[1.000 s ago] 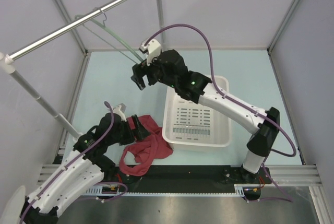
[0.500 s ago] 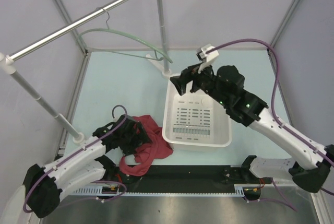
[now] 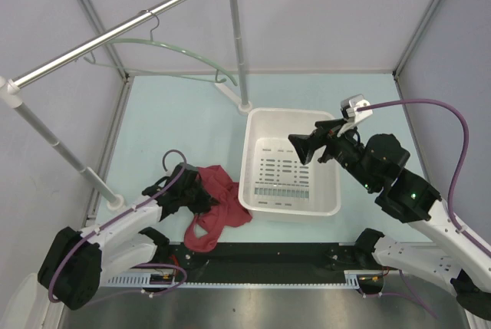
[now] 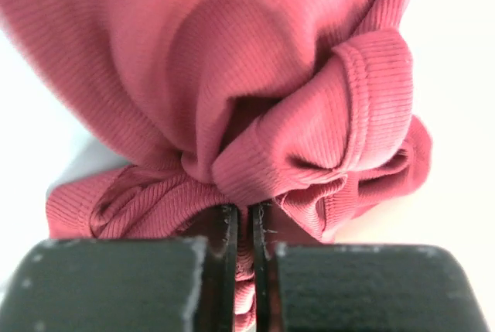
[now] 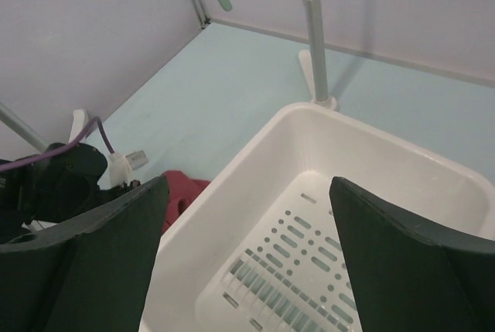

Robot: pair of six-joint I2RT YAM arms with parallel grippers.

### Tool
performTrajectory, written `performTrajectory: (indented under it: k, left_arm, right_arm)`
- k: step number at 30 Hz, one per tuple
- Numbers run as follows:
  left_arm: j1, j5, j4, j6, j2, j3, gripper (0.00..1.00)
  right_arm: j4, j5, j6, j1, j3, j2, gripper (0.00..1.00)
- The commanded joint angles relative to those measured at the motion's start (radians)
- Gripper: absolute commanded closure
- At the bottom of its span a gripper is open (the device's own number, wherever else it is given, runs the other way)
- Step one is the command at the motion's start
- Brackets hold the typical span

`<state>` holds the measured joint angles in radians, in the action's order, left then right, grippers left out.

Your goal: Remove the tank top from the hanger

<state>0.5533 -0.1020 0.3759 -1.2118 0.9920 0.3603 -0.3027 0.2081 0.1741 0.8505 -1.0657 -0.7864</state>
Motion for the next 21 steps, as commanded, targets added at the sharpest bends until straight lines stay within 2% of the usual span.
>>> performTrajectory:
  k: [1, 5, 6, 9, 12, 14, 15, 18, 20, 21]
  left_arm:
    - [-0.07, 0.132, 0.006, 0.133, -0.111, 0.093, 1.0]
    - [-0.07, 0.267, 0.223, 0.306, -0.277, 0.303, 1.0]
    - [-0.07, 0.271, 0.236, 0.37, -0.311, 0.384, 1.0]
    - [-0.07, 0.23, 0.195, 0.463, -0.42, 0.498, 1.0]
    - [-0.07, 0.043, 0.066, 0.533, -0.446, 0.606, 1.0]
    - [-0.07, -0.052, 0.028, 0.549, -0.376, 0.681, 1.0]
    - [-0.07, -0.17, 0.023, 0.554, -0.336, 0.756, 1.0]
    - [-0.063, -0.392, -0.04, 0.528, -0.195, 0.865, 1.0]
    - [-0.035, -0.438, -0.09, 0.514, -0.104, 0.891, 1.0]
    - [0.018, -0.435, -0.092, 0.521, -0.077, 0.919, 1.0]
  right_arm:
    - [-0.096, 0.054, 0.031, -0.004, 0.019, 0.067, 0.09]
    - [-0.13, 0.068, 0.047, -0.002, 0.044, 0.116, 0.1]
    - [-0.128, 0.071, 0.047, -0.005, 0.05, 0.122, 0.1]
    - [-0.122, 0.076, 0.039, -0.004, 0.052, 0.128, 0.1]
    - [-0.118, 0.088, 0.021, -0.004, 0.032, 0.119, 0.1]
    - [-0.118, 0.093, 0.008, -0.005, 0.012, 0.115, 0.09]
    - [-0.116, 0.097, 0.005, -0.005, 0.004, 0.118, 0.1]
    - [-0.116, 0.111, 0.014, -0.005, -0.017, 0.125, 0.1]
    - [-0.13, 0.12, 0.027, -0.005, -0.026, 0.134, 0.1]
    - [-0.136, 0.129, 0.039, -0.005, -0.028, 0.142, 0.1]
